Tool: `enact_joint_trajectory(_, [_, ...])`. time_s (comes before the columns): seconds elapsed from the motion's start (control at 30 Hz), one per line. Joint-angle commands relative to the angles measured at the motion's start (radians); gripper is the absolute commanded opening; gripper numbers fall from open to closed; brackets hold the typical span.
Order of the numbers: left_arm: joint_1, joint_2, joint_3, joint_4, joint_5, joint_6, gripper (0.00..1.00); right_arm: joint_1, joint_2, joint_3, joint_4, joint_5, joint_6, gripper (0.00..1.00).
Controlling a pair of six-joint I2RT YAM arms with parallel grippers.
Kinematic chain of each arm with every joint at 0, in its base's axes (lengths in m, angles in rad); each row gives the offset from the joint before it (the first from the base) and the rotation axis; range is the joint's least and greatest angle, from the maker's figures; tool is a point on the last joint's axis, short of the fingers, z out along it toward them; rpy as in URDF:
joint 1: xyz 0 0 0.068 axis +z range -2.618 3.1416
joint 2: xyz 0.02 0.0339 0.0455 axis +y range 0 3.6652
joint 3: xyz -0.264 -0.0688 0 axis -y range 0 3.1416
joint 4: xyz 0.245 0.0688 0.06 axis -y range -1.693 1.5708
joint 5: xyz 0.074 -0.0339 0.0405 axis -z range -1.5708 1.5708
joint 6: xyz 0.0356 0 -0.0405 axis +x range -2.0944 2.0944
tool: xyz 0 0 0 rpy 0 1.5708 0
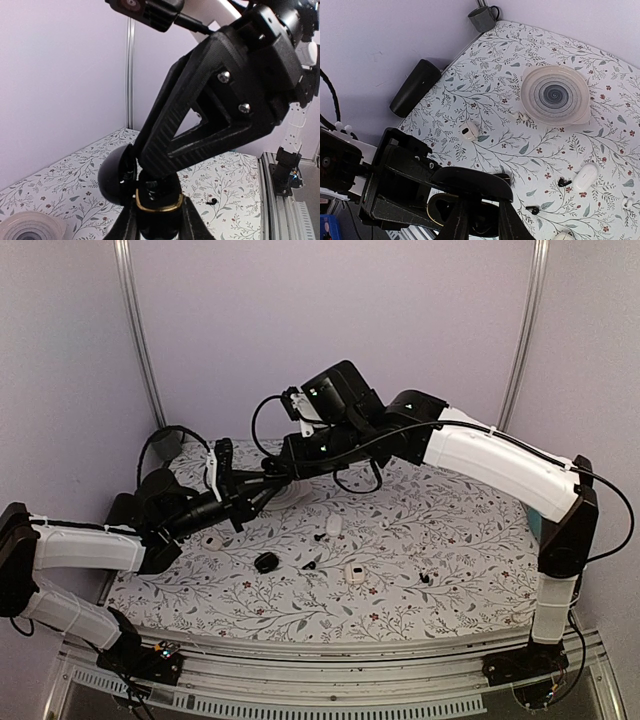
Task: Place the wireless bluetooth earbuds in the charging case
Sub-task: Adjust the right earbud in the right side groove of the charging case, then adjust the left earbud at the center of the board.
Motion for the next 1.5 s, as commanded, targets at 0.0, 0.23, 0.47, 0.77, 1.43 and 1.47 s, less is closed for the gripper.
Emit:
enact_joint_trajectory(0.0, [-0.010,-0.028,0.004,0.096,-0.012,0.014,0.00,-0.007,-0.039,-0.037,-0.027,0.023,0.008,0.24])
enact_joint_trajectory(0.23, [-0.011,-0.024,0.006,0.095,-0.010,0.009,0.00,-0.009,-0.054,-0.059,-0.013,0.021,0.013,0.25])
enact_joint_trajectory(0.47, [-0.011,-0.018,0.010,0.088,-0.007,0.005,0.00,-0.013,-0.113,-0.122,0.079,-0.030,-0.002,0.32])
enact_joint_trajectory(0.77, [-0.009,-0.013,0.012,0.086,0.030,-0.007,0.00,-0.052,-0.251,-0.308,0.249,-0.132,0.006,0.39])
enact_joint_trajectory(1.43, [0.009,-0.004,0.019,0.152,0.233,-0.044,0.00,-0.204,-0.577,-0.843,0.544,-0.185,0.107,0.57])
enact_joint_trajectory(1.47, [0.009,-0.002,0.021,0.151,0.240,-0.046,0.00,-0.209,-0.596,-0.870,0.552,-0.164,0.114,0.58])
